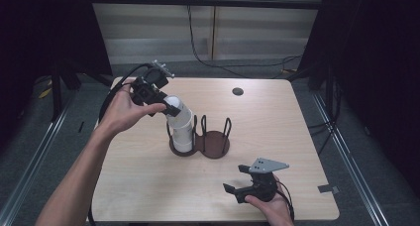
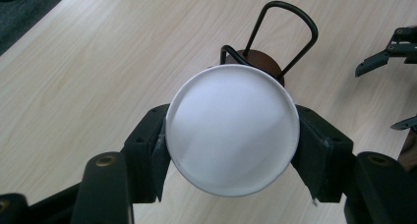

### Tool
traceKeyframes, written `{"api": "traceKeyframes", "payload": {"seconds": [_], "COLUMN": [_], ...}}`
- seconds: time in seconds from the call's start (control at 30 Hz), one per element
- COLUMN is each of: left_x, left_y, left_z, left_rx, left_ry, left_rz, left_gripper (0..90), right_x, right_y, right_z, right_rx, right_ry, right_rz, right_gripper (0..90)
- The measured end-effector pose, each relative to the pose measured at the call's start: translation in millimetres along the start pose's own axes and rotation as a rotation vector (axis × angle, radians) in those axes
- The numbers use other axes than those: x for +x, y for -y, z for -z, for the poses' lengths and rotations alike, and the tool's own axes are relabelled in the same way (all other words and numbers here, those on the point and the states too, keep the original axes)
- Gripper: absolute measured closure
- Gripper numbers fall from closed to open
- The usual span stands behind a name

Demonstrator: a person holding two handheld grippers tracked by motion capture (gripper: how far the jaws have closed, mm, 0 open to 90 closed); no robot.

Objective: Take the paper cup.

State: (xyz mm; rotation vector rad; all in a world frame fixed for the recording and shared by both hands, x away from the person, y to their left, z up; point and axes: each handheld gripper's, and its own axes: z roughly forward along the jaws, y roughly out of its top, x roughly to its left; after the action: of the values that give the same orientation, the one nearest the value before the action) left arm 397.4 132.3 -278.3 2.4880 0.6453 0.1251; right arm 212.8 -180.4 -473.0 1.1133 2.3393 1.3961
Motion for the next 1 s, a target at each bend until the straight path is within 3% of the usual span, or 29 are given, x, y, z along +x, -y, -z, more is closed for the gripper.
{"api": "traceKeyframes", "payload": {"seconds": [0.07,0.27,0.53,0.6,0.77,0.9,1.0], "left_x": [0.7,0.9,-9.0,-11.6,-15.2,-20.1,-22.3], "left_y": [2.9,12.6,26.7,30.3,39.7,49.3,55.1], "left_z": [2.2,10.0,15.5,15.6,17.1,17.5,16.7], "left_rx": [-0.013,-0.059,-0.118,-0.149,-0.164,-0.227,-0.22], "left_ry": [-0.003,0.005,0.019,0.025,0.018,0.021,0.023], "left_rz": [0.011,-0.021,-0.026,-0.01,-0.028,-0.021,-0.037], "left_gripper": [37.7,37.7,37.7,37.6,37.5,37.6,37.6], "right_x": [0.2,-0.1,0.4,0.3,0.2,-0.4,-0.2], "right_y": [0.0,0.1,0.1,0.0,0.0,0.0,-0.2], "right_z": [0.0,0.2,0.7,0.6,0.5,0.1,-0.3], "right_rx": [-0.002,-0.004,-0.007,-0.007,-0.008,-0.006,-0.006], "right_ry": [0.001,0.0,0.004,0.004,0.005,0.005,0.007], "right_rz": [0.002,0.001,-0.005,-0.005,-0.007,-0.008,-0.01], "right_gripper": [14.3,14.3,14.2,14.2,14.2,14.2,14.2]}}
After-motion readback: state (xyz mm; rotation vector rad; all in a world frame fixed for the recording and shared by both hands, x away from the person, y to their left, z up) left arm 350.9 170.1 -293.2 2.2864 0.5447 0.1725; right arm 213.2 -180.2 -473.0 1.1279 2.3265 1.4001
